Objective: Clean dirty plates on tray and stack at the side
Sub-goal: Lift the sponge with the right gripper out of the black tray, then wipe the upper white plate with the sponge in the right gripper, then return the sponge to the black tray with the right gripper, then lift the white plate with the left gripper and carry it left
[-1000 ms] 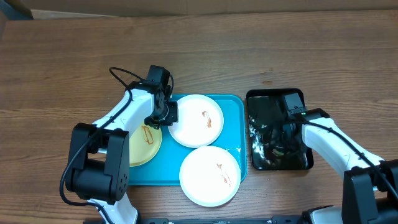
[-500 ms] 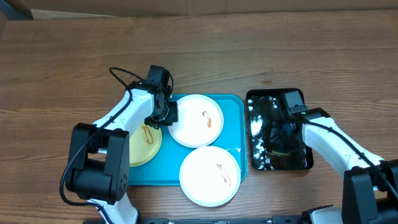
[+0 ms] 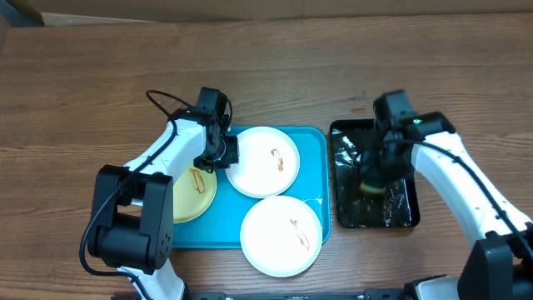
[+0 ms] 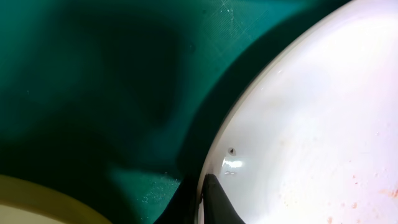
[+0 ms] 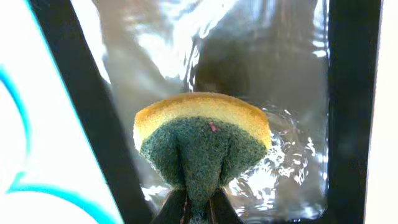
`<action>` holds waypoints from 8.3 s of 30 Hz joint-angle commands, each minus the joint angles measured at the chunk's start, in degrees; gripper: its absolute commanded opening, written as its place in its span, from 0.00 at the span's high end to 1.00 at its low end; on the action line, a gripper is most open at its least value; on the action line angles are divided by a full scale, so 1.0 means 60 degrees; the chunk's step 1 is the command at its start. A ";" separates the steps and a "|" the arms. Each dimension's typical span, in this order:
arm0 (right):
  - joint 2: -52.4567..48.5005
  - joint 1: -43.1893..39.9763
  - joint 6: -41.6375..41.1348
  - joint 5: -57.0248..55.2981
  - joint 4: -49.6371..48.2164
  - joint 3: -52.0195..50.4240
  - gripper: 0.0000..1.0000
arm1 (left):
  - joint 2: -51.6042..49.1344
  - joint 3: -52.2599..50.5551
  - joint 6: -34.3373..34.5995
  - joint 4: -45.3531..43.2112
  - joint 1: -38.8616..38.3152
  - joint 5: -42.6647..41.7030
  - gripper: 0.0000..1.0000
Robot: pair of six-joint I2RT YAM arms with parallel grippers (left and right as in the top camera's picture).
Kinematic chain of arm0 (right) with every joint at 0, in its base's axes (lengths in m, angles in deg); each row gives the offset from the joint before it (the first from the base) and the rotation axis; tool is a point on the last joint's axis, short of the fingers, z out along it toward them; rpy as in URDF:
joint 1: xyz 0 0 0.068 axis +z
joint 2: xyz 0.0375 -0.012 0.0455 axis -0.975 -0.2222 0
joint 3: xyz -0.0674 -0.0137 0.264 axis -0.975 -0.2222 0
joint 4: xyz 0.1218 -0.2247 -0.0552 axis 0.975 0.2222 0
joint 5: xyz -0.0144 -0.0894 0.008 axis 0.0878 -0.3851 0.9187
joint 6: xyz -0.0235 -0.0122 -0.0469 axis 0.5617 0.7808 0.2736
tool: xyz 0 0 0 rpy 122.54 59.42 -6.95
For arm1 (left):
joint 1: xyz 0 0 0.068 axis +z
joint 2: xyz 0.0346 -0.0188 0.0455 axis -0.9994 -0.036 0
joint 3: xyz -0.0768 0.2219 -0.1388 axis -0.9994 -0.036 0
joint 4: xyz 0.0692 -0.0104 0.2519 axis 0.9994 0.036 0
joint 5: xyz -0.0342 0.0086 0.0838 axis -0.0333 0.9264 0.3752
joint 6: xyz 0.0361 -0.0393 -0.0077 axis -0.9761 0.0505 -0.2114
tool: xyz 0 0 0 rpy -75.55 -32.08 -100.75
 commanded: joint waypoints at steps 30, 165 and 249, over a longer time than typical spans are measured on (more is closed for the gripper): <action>0.0080 0.0073 -0.0058 -0.0313 -0.0251 0.0022 0.96 | -0.0087 -0.0157 0.1370 -0.0211 -0.0062 0.0863 0.96; -0.3694 0.4787 -0.0313 0.2481 -0.6805 0.0098 0.96 | -0.0087 -0.0157 0.1337 -0.0131 -0.0062 0.0849 0.96; -0.1158 -0.0401 -0.0277 -0.0597 -0.3912 -0.2408 0.00 | 0.2248 -0.0131 0.1038 -0.1093 -0.0073 0.1158 0.96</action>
